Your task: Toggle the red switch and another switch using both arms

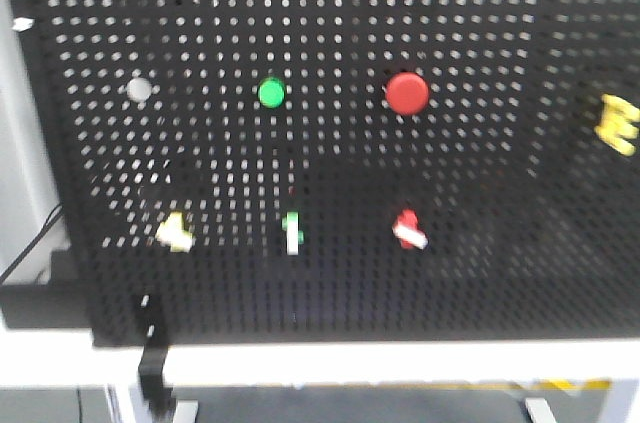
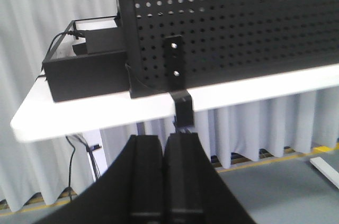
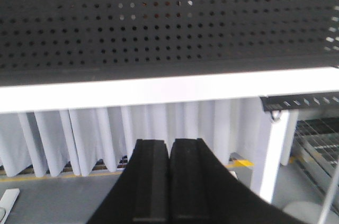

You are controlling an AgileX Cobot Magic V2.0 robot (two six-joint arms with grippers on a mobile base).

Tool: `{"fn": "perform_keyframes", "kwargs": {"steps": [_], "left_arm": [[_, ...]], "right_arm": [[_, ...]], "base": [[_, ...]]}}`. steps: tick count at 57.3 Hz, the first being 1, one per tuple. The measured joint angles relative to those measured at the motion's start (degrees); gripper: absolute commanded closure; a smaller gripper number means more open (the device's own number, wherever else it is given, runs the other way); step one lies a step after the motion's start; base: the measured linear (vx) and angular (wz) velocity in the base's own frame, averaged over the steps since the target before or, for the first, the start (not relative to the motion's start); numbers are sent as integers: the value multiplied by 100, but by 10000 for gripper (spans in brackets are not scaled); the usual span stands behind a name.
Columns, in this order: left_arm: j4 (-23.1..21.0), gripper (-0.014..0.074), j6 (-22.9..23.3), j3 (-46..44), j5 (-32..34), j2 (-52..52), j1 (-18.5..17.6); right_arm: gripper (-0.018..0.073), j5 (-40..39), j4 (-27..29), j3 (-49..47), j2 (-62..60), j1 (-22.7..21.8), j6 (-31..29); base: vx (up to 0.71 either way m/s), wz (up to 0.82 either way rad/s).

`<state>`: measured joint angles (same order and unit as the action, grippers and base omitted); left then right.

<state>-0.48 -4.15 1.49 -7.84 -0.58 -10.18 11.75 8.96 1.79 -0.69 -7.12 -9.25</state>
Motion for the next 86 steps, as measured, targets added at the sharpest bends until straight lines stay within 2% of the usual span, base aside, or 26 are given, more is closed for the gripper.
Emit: {"fn": "perform_keyframes", "kwargs": {"steps": [26, 68, 75, 86], "left_arm": [[0, 594, 0, 0, 0, 0, 0], [5, 594, -106, 0, 99, 0, 0], [5, 594, -128, 0, 341, 0, 0], [-170, 594, -65, 0, 1356, 0, 0]], "right_arm": [[561, -6, 0, 0, 0, 0, 0], [561, -34, 0, 0, 0, 0, 0], [561, -433, 95, 0, 0, 0, 0], [561, -1555, 236, 0, 0, 0, 18]], "base": [[30, 5], [4, 0], [0, 0], [0, 0]]}}
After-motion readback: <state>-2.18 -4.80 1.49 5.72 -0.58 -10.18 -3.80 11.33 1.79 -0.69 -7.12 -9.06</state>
